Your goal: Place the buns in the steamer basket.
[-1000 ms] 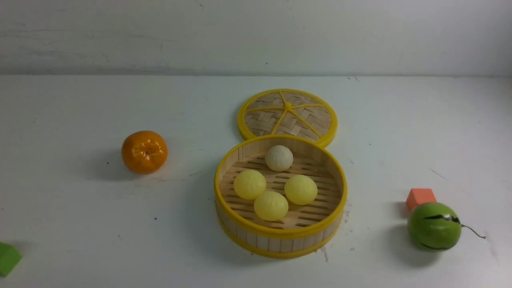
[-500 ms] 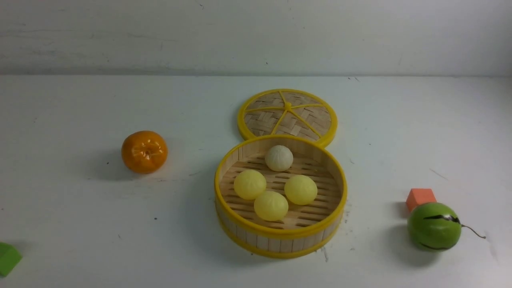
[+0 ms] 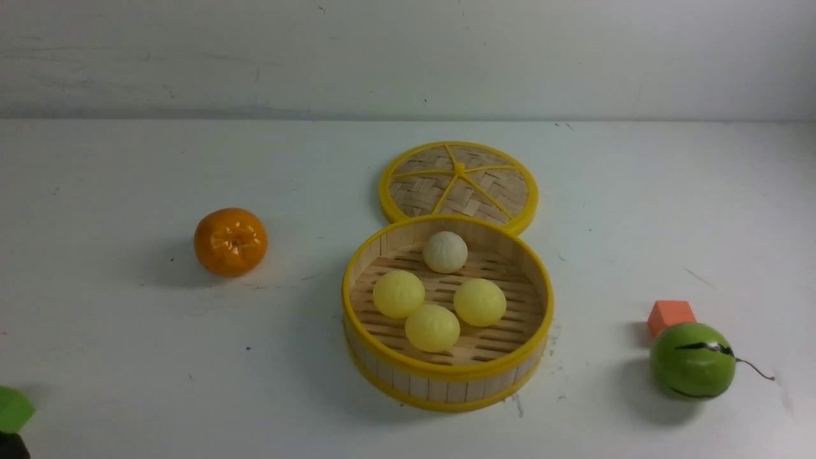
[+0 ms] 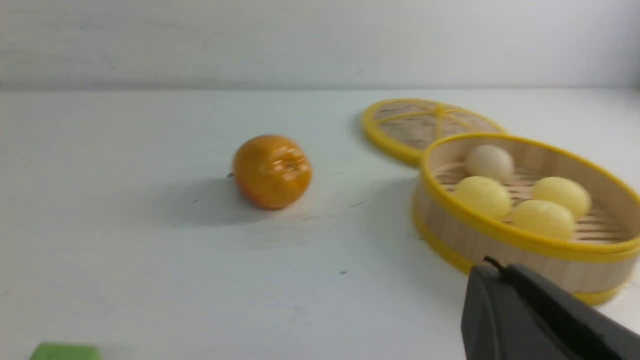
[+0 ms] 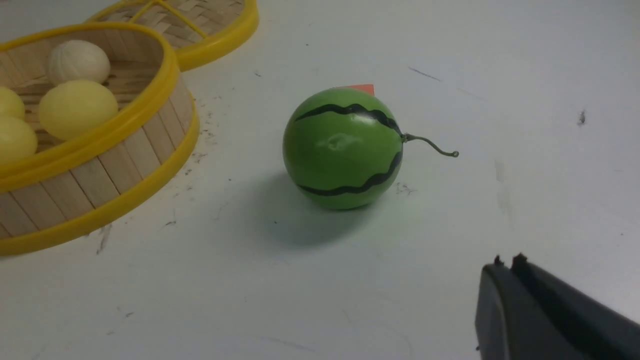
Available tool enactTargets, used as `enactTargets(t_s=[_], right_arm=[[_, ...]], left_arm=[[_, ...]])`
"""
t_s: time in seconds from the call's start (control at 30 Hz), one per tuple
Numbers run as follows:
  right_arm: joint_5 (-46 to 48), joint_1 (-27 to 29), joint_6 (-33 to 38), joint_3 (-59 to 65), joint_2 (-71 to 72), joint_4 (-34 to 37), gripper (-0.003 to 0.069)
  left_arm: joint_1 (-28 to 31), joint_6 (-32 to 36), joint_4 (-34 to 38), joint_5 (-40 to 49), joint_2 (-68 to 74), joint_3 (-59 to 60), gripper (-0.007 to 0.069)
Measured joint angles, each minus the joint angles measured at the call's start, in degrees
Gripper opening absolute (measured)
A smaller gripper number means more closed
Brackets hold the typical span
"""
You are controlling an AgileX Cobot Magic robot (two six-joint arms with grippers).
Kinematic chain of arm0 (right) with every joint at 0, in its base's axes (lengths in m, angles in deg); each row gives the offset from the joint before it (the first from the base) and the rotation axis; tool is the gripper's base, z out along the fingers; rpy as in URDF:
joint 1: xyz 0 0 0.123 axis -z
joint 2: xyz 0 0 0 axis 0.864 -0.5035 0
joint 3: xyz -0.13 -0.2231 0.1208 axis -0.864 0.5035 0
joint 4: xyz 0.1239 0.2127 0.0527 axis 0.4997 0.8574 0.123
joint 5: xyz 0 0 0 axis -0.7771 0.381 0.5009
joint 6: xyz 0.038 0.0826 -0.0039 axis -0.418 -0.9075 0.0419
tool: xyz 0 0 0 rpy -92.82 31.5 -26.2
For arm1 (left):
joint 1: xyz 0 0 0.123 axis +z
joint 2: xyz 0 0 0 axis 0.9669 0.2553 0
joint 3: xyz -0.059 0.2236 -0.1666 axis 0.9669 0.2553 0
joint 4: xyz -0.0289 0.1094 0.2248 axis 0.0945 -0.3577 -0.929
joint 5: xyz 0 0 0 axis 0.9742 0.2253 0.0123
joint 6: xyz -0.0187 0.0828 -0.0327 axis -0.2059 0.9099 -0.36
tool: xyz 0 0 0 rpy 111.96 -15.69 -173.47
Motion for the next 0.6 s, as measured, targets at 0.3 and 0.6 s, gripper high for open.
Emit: enactTargets(t_s=[0.3,0.6], right_arm=[[0.00,0.00,0.00,0.00,0.02,0.00,0.0011],[0.00,0.00,0.00,0.00,0.02,0.00,0.0022]], left_arm=[[6.98,-9.35,-0.45,1.77,0.00,9.94,-0.0013],[7.00,-13.38,-0.45,1.11,0.00,10.06,-0.0013]])
